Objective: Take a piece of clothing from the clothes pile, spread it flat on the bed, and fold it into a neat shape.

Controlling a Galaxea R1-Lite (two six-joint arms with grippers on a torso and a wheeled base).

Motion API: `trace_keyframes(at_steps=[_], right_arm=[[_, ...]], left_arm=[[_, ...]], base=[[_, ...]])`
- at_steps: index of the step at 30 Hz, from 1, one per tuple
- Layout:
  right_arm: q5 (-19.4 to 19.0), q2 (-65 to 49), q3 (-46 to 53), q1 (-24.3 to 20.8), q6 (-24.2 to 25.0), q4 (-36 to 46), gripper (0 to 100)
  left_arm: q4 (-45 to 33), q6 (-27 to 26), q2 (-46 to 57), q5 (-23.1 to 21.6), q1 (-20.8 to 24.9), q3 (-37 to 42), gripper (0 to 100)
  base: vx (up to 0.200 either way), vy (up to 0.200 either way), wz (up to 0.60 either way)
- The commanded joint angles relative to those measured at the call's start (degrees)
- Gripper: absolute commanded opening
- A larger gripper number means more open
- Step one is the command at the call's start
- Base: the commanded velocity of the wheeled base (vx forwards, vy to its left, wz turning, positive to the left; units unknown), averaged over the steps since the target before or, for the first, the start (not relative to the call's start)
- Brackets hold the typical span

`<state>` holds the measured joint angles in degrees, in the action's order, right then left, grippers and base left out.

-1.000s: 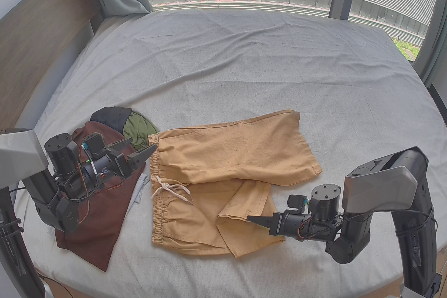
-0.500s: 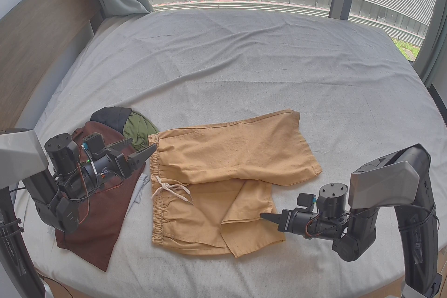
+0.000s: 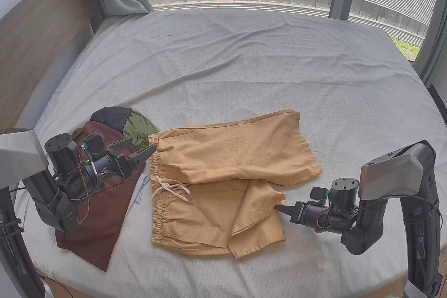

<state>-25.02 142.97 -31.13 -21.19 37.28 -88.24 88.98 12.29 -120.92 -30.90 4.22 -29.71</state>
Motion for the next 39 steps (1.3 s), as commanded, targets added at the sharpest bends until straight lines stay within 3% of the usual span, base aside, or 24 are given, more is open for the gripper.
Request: trace_keyframes(at_steps=[1,14,22,39], right_arm=[[0.0,-0.1,0.1,0.8,-0.3,0.0,0],[0.0,0.1,0.0,4.1,-3.9,-0.1,0],[-0.6,0.7,-0.9,7.7,-10.3,0.0,0],[-0.7,0.0,-7.8,11.2,-10.6,0.0,0]], left_arm=[[0.1,0.0,-0.1,0.0,0.0,0.0,100],[0.1,0.0,-0.1,0.1,0.0,0.0,100],[0.1,0.0,0.0,0.0,0.0,0.0,100],[0.1,0.0,0.0,0.0,0.2,0.0,100]], base=[[0.000,0.000,0.00],[0.000,0.000,0.00],[0.000,0.000,0.00],[0.000,0.000,0.00]])
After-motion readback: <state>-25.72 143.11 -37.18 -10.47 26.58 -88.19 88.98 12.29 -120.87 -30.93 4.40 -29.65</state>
